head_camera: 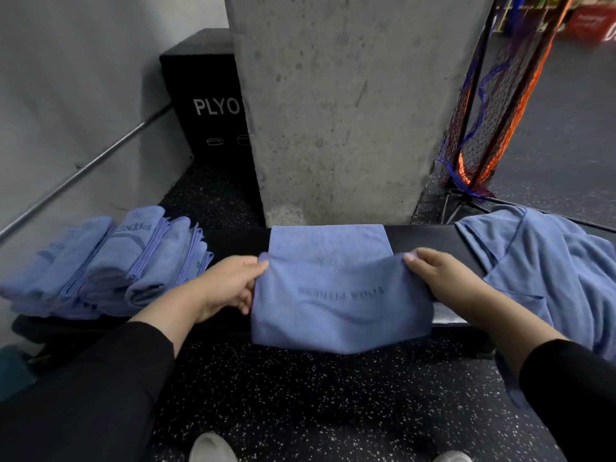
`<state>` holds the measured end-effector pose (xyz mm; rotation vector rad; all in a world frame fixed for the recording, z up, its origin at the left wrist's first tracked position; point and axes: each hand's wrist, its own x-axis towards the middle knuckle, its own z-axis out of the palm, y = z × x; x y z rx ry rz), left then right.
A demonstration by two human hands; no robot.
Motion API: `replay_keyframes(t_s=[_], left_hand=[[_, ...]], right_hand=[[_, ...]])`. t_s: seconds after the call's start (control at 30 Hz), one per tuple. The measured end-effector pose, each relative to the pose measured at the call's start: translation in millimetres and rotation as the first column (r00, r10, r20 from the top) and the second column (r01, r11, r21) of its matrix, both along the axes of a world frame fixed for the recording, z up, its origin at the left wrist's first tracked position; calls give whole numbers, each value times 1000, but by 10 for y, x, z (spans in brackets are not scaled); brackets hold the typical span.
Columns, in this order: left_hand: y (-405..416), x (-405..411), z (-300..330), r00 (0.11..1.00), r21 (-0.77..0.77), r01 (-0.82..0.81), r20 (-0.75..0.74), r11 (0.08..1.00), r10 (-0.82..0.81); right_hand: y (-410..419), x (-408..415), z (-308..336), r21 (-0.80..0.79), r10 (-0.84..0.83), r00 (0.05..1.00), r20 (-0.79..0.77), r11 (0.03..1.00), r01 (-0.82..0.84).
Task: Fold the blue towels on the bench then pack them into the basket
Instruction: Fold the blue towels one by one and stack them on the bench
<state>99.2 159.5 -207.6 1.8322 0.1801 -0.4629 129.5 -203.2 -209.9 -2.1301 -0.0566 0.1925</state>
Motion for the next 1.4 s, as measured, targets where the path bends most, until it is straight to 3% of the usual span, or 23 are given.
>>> replay_keyframes(t_s=[0.1,0.17,0.27,0.4,0.57,0.83,0.93,1.0,1.1,1.17,1.27,1.33,1.4], left_hand=[[-13,207,-134,958,28,-207,209,978,197],[-22,316,-190,915,174,-275,348,946,202],[-116,419,-196,888,263,-294,431,919,161],[-219,504,-304,932,465,-147,362,873,-35],[-238,550,-403,952,680,-10,230,733,-200],[-325,358,-153,924,818,156,78,553,-375],[-273,298,-114,907,800,239,17,550,-420],[-235,258,-88,906,747,263,27,611,-422],[-181,233,-44,947,507,181,141,843,-288],[-170,249,10,971,209,30,227,977,-78],[-132,361,49,936,-106,-205,268,973,227],[-97,478,-5,897,-131,-306,291,943,332],[-98,560,-69,870,-20,-366,348,930,350]], right_hand=[[118,186,-87,32,-183,981,67,983,181],[211,261,-108,-1,-223,969,106,974,225],[313,365,-181,-19,-226,966,124,973,230],[403,430,-310,-193,-68,994,83,978,83],[463,434,-358,-363,50,995,81,932,-17],[403,264,-201,-525,131,991,-18,842,-120],[343,198,-135,-548,179,979,-99,811,-204],[306,160,-92,-544,205,970,-133,803,-245],[252,122,-36,-457,179,982,-56,870,-185],[210,138,-13,-196,36,999,14,980,-33],[223,246,37,224,-217,976,-12,951,214],[280,355,36,275,-320,947,6,911,306],[366,445,9,253,-364,930,44,905,342]])
